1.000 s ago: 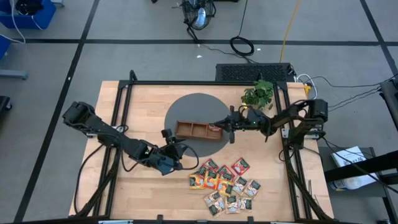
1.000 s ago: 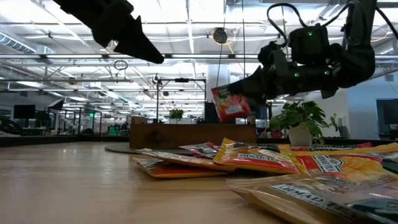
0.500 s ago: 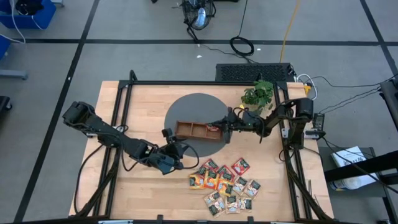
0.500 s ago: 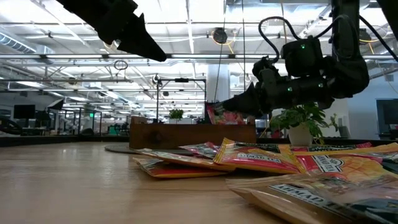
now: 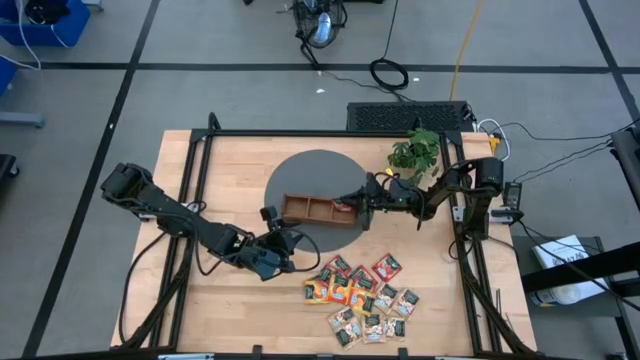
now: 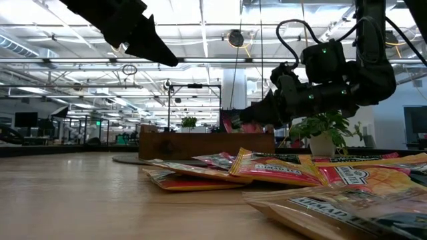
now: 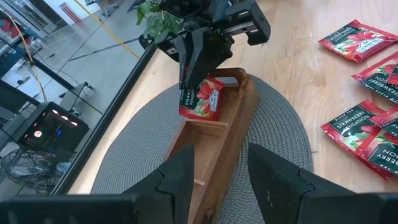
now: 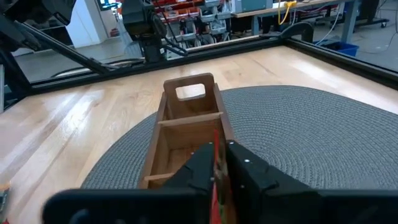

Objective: Pick & Place Tea
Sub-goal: Put the red tea bag into the right section of the wooden organizer

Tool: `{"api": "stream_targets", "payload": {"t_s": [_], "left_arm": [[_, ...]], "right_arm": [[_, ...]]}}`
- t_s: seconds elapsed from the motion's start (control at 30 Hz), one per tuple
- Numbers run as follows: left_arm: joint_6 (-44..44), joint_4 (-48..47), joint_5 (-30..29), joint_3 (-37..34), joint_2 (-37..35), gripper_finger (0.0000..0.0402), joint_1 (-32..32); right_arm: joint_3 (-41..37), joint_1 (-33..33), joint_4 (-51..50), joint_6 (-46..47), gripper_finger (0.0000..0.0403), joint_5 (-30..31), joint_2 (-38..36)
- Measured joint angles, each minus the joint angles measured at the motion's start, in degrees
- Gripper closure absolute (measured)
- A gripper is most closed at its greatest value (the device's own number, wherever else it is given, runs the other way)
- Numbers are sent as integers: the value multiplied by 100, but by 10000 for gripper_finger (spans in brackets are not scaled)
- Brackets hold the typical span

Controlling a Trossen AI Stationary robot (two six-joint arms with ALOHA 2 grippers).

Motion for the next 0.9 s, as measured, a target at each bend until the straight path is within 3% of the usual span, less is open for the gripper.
{"api": "stream_targets", "payload": {"t_s": [0.33, 0.63, 0.77, 0.9], "left_arm": [[-35, -7, 14, 0, 0, 247, -4], [-30, -103, 17, 0, 0, 247, -4], [-25, -213, 57, 0, 0, 247, -4], [42, -212, 57, 0, 0, 247, -4]], "right_arm": [[-52, -2, 248, -64, 241, 433, 0], [-92, 0, 121, -427, 223, 431, -450], [150, -46, -1543, -655, 233, 426, -1457], [1444, -177, -5340, -1090, 240, 431, -2210]]}}
